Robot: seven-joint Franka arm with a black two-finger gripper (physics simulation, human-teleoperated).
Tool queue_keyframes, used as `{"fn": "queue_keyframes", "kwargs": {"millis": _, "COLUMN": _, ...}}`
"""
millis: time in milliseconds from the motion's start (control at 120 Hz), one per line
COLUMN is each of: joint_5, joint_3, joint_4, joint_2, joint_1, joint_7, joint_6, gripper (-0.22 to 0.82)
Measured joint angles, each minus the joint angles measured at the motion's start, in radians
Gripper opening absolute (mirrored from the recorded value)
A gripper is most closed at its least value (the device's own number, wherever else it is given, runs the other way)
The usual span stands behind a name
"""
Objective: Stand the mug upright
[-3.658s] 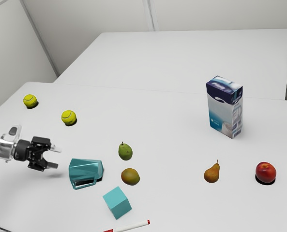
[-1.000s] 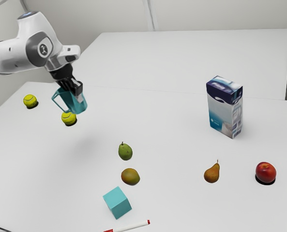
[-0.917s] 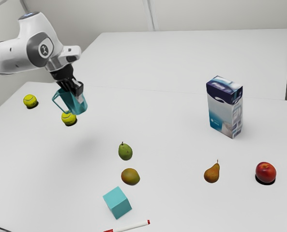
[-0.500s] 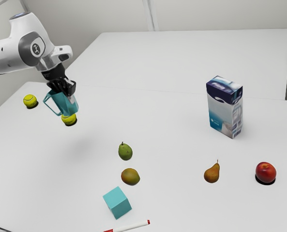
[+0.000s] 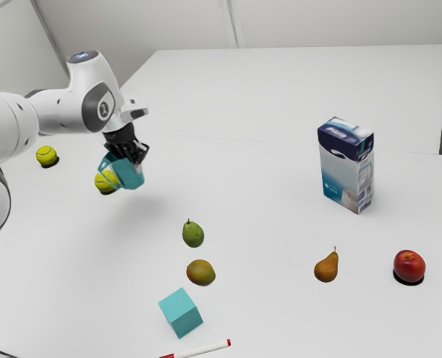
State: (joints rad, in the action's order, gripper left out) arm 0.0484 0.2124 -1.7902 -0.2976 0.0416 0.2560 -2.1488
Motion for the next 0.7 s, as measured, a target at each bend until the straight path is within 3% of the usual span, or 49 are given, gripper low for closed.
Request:
{"fn": "queue_keyframes", "kwargs": {"millis": 117, "joint_5": 0.014, "joint_3": 0.005, "joint_4": 0.002, "joint_2": -0.046, "joint_1": 0.012, "joint_7": -0.019, "joint_6": -0.022, "gripper": -0.14}}
{"fn": "queue_keyframes", "kwargs": {"millis": 283, "joint_5": 0.022, "joint_3": 0.008, "joint_4": 0.010, "joint_2": -0.056, "joint_1": 0.020, "joint_7": -0.037, "joint_6": -0.037, "gripper": 0.21}}
{"fn": "queue_keyframes", "kwargs": {"millis": 408, "joint_5": 0.024, "joint_3": 0.009, "joint_4": 0.016, "joint_2": -0.051, "joint_1": 0.022, "joint_7": -0.048, "joint_6": -0.039, "gripper": 0.38}}
{"fn": "queue_keyframes", "kwargs": {"millis": 533, "joint_5": 0.024, "joint_3": 0.009, "joint_4": 0.050, "joint_2": -0.035, "joint_1": 0.024, "joint_7": -0.057, "joint_6": -0.024, "gripper": 0.47}}
{"fn": "queue_keyframes", "kwargs": {"millis": 700, "joint_5": 0.024, "joint_3": 0.009, "joint_4": 0.138, "joint_2": 0.030, "joint_1": 0.037, "joint_7": -0.072, "joint_6": 0.123, "gripper": 0.53}}
